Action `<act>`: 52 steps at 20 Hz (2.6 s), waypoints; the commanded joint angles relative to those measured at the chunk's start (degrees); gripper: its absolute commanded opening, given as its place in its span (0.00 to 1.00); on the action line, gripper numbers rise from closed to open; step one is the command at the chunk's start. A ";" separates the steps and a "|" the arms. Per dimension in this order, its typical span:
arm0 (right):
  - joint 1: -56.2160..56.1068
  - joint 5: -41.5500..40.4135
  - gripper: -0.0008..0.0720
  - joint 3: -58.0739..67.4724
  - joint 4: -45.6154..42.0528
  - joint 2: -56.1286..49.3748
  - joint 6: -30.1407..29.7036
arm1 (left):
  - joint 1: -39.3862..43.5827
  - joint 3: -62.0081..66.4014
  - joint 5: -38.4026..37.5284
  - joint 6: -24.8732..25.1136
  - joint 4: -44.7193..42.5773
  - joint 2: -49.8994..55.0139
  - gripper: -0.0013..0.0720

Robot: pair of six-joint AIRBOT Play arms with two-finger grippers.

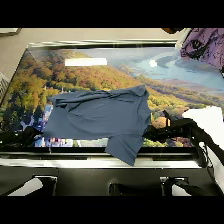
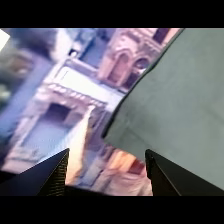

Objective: Fold the clothes and pants, and hang the long-sleeved shirts on hangers.

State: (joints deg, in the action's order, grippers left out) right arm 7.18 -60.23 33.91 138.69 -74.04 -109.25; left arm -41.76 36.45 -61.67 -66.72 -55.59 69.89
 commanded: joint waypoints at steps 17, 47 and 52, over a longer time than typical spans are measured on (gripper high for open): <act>-0.07 -1.29 0.04 4.70 0.13 4.70 0.26 | 9.09 3.56 0.17 1.99 4.20 2.93 0.04; -0.07 -26.38 0.04 82.73 -29.62 6.69 33.79 | 26.36 58.23 -16.81 -24.74 -20.11 -11.06 0.03; -0.07 -15.98 0.04 73.13 -29.22 -10.93 30.84 | 33.75 49.79 -4.42 -25.81 -23.98 9.25 0.03</act>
State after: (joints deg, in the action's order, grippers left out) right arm 7.07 -81.84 111.33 109.06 -75.53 -76.75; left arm -11.42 90.06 -73.06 -92.25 -78.22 69.06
